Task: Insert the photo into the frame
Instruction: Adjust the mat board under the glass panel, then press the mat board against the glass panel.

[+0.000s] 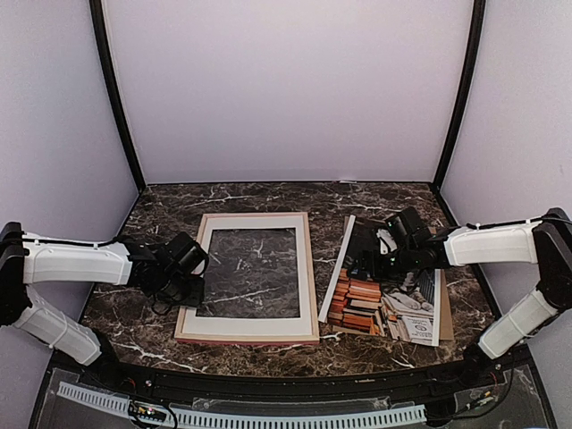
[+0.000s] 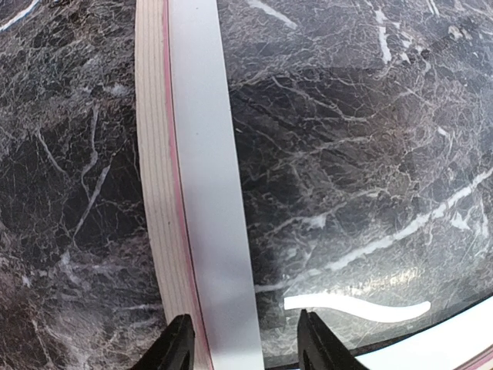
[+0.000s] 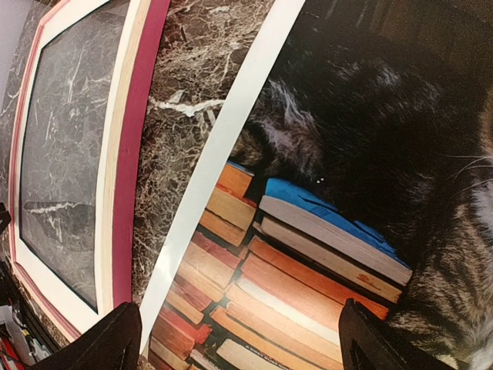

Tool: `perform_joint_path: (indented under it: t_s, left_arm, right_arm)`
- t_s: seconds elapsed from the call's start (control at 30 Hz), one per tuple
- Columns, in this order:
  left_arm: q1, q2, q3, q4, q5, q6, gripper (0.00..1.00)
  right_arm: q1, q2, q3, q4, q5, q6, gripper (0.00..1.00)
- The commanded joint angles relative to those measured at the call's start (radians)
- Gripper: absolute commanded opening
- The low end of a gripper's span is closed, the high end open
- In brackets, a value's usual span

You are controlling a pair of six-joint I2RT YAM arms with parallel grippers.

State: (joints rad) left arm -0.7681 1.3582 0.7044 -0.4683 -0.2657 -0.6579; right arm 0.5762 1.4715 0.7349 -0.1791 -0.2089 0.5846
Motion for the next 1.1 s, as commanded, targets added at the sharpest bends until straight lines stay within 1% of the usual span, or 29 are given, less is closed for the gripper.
perform_joint_path:
  t_s: [0.0,0.17,0.33,0.4,0.53,0.63,0.73,0.83,0.97,1.03,1.07]
  left_arm:
    - [-0.004,0.002,0.011,-0.004,-0.003,0.003,0.52]
    - [-0.004,-0.004,0.027,-0.031,-0.030,0.013,0.60]
    - [-0.005,-0.019,0.044,-0.031,-0.034,0.050,0.63]
    - [-0.005,-0.023,0.053,-0.013,-0.024,0.071,0.64]
    - [-0.023,-0.012,0.087,0.037,0.009,0.114,0.66]
    - [-0.057,0.012,0.136,0.071,0.026,0.141,0.68]
    - [-0.097,0.067,0.205,0.104,0.034,0.173,0.72]
    - [-0.151,0.131,0.272,0.133,0.054,0.201,0.75]
    - [-0.220,0.248,0.395,0.170,0.078,0.242,0.81]
    - [-0.253,0.338,0.462,0.185,0.087,0.269,0.86]
    - [-0.273,0.360,0.508,0.188,0.091,0.276,0.86]
  right_arm:
    - [0.013,0.006,0.001,0.035,-0.003,0.001,0.90]
    - [0.013,-0.002,0.003,0.029,-0.001,0.002,0.90]
    - [0.013,-0.059,0.009,-0.014,0.048,-0.002,0.90]
    - [0.011,-0.097,0.013,-0.052,0.101,-0.006,0.90]
    - [0.002,-0.175,0.018,-0.154,0.259,-0.019,0.92]
    - [-0.034,-0.223,0.011,-0.217,0.345,-0.030,0.93]
    - [-0.112,-0.266,-0.028,-0.247,0.374,-0.029,0.93]
    - [-0.194,-0.319,-0.091,-0.238,0.362,-0.015,0.93]
    - [-0.267,-0.386,-0.152,-0.227,0.358,0.003,0.94]
    - [-0.297,-0.421,-0.175,-0.226,0.365,0.006,0.95]
    - [-0.311,-0.433,-0.182,-0.226,0.367,0.007,0.95]
